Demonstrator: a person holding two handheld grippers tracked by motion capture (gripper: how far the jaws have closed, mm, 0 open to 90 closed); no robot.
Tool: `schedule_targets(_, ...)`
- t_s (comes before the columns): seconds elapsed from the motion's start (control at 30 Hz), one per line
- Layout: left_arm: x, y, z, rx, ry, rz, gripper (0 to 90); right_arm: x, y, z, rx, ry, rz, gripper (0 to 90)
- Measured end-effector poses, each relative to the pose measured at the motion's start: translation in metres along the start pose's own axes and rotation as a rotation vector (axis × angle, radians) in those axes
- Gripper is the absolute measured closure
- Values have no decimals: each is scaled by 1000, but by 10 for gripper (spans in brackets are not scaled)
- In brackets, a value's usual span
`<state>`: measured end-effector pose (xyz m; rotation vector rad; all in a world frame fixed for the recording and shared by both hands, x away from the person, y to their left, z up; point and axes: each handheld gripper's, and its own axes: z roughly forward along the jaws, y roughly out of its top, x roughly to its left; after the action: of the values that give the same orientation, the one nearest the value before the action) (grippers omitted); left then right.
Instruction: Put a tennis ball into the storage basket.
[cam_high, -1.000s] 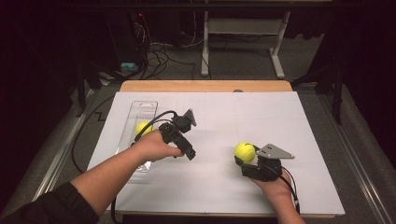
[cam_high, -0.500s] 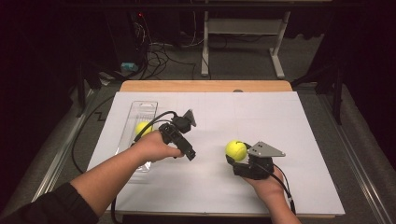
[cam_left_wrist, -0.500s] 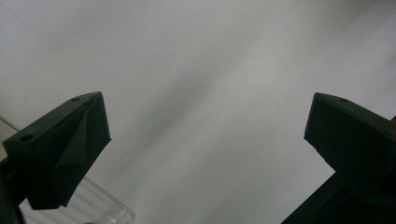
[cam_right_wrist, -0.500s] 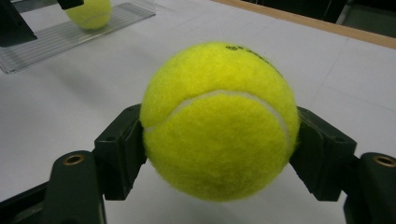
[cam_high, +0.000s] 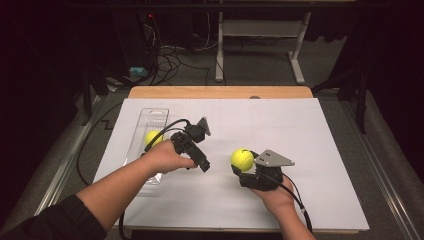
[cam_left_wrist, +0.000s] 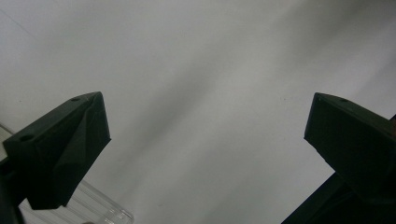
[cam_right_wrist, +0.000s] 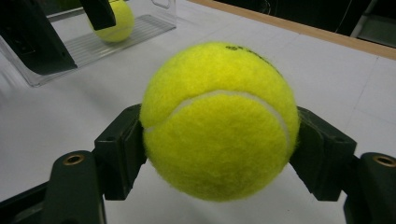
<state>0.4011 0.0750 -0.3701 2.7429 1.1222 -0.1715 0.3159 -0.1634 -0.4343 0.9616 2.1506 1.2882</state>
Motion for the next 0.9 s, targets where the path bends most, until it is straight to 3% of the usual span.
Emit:
schedule_targets(0.63, -1, 0, 0, -4, -3, 4, 11, 21, -17, 13, 39, 46, -41, 272)
schedule_targets(0.9, -6, 3, 0, -1, -14, 14, 11, 21, -23, 15, 53, 48, -46, 271)
